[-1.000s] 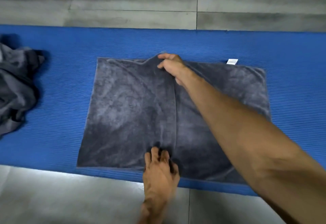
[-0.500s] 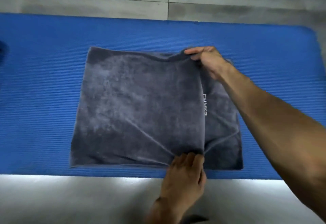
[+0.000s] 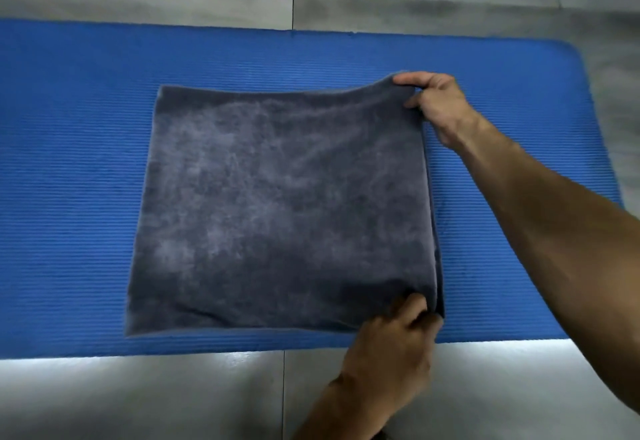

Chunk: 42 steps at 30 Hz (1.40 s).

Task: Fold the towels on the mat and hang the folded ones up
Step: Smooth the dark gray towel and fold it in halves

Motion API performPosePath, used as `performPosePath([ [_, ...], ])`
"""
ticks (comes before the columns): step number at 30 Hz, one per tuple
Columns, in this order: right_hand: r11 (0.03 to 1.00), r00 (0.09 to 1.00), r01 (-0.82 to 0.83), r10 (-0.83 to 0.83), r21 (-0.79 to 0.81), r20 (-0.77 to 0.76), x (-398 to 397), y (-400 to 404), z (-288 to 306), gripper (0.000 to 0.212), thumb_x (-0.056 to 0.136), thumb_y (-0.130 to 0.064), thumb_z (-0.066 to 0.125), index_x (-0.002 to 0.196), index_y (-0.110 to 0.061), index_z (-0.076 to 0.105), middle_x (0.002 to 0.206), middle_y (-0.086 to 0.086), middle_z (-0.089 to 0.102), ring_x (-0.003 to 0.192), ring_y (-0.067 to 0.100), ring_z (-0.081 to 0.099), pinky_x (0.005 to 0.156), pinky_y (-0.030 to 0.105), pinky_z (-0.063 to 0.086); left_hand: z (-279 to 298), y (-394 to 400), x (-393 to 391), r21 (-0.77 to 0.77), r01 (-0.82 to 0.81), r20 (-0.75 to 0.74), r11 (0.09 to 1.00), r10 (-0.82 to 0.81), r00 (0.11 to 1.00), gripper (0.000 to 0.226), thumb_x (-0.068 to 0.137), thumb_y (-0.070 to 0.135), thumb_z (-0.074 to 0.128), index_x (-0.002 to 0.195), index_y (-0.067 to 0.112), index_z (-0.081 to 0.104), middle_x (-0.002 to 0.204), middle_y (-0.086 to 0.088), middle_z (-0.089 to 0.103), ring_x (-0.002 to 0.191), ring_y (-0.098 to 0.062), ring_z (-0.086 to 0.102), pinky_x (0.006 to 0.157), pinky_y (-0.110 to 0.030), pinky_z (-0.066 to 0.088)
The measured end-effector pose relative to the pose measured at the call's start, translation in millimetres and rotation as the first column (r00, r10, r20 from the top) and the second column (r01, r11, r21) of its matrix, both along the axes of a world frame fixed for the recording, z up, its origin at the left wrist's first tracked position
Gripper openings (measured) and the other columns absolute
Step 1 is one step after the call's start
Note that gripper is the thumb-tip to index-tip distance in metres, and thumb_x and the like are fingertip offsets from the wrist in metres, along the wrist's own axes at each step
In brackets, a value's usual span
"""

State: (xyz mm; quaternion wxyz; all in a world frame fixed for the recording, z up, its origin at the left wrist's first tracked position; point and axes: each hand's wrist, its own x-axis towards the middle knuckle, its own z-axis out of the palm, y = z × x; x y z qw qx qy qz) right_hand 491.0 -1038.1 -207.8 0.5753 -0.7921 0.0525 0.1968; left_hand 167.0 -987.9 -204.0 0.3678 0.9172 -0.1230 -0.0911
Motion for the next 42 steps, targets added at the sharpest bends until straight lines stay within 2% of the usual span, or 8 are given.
performPosePath([
  [4,0.987,0.999,-0.036,0.032,-0.156,-0.030,-0.4,-15.8,-14.8,0.056,0.080,0.020,0.044,0.121,-0.011,0.066,0.115,0.000,0.062,0.093,0.007,0.058,0.063,0.009,0.048,-2.7,-20.3,18.0,-0.030,0.065,-0.258,0.997,-0.070,0.964,0.029,0.097,0.014,0.046,0.125,0.012,0.056,0.123,-0.003,0.045,0.111,-0.020,0.048,0.097,-0.039,0.043],
  [11,0.968,0.999,-0.034,0.038,-0.249,0.012,3.4,-18.2,-21.9,0.053,0.084,0.017,0.043,0.122,-0.013,0.065,0.115,-0.001,0.060,0.090,0.002,0.058,0.068,0.007,0.049,-8.8,-34.0,25.9,-0.088,0.015,-0.265,0.996,-0.038,0.963,0.034,0.098,0.021,0.048,0.132,0.018,0.051,0.129,-0.002,0.049,0.118,-0.020,0.050,0.100,-0.038,0.044],
  [14,0.825,0.977,-0.012,0.130,-0.565,0.169,2.4,-21.2,-26.0,0.046,0.082,0.002,0.048,0.122,-0.016,0.065,0.133,0.005,0.053,0.122,0.024,0.051,0.099,0.026,0.045,-15.8,-17.7,20.3,-0.153,-0.030,-0.246,0.988,-0.008,0.969,0.036,0.097,0.030,0.047,0.133,0.024,0.049,0.128,0.001,0.054,0.113,-0.018,0.055,0.095,-0.035,0.049],
  [16,0.702,0.929,0.066,0.216,-0.709,0.301,-24.9,-12.7,-24.0,0.047,0.081,-0.006,0.051,0.125,-0.016,0.061,0.143,0.008,0.043,0.125,0.033,0.044,0.103,0.040,0.039,-23.7,14.8,11.7,-0.129,-0.175,-0.162,0.976,0.154,0.975,0.030,0.096,0.030,0.046,0.123,0.024,0.058,0.120,0.002,0.059,0.104,-0.018,0.059,0.089,-0.031,0.050],
  [19,0.777,0.833,0.048,0.316,-0.628,0.454,-106.0,9.2,-25.9,0.054,0.077,-0.010,0.046,0.129,-0.016,0.057,0.149,0.011,0.039,0.126,0.037,0.043,0.102,0.044,0.038,-39.4,91.4,-14.2,0.008,-0.508,-0.063,0.861,0.508,0.859,0.032,0.093,0.037,0.039,0.107,0.022,0.064,0.104,0.000,0.062,0.092,-0.018,0.057,0.084,-0.026,0.046],
  [24,0.745,0.867,-0.080,0.380,-0.662,0.322,-232.5,16.0,-66.2,0.067,0.080,0.001,0.056,0.142,-0.021,0.046,0.158,0.005,0.026,0.139,0.030,0.028,0.115,0.051,0.027,-62.0,211.8,-77.1,0.377,-0.656,0.044,0.654,0.695,0.718,0.035,0.090,0.030,0.038,0.097,0.007,0.063,0.094,-0.019,0.059,0.081,-0.039,0.054,0.080,-0.044,0.039],
  [30,0.511,0.868,-0.055,0.449,-0.858,0.211,-244.4,13.7,-75.3,0.056,0.096,-0.032,0.026,0.151,-0.022,0.025,0.161,0.009,0.017,0.148,0.033,0.014,0.121,0.050,0.005,-53.8,243.4,-71.1,0.391,-0.717,-0.026,0.577,0.785,0.618,0.048,0.079,0.047,0.037,0.094,0.008,0.060,0.091,-0.017,0.063,0.083,-0.039,0.060,0.073,-0.045,0.049],
  [42,0.397,0.902,-0.074,0.419,-0.915,0.109,-232.8,12.9,-82.3,0.062,0.099,-0.047,0.020,0.154,-0.021,0.019,0.163,0.007,0.013,0.150,0.031,0.009,0.121,0.052,0.007,-80.5,262.1,-96.7,0.569,-0.482,-0.045,0.666,0.611,0.790,0.060,0.101,0.048,0.013,0.148,0.015,0.032,0.157,-0.010,0.026,0.143,-0.030,0.024,0.111,-0.057,0.024],
])
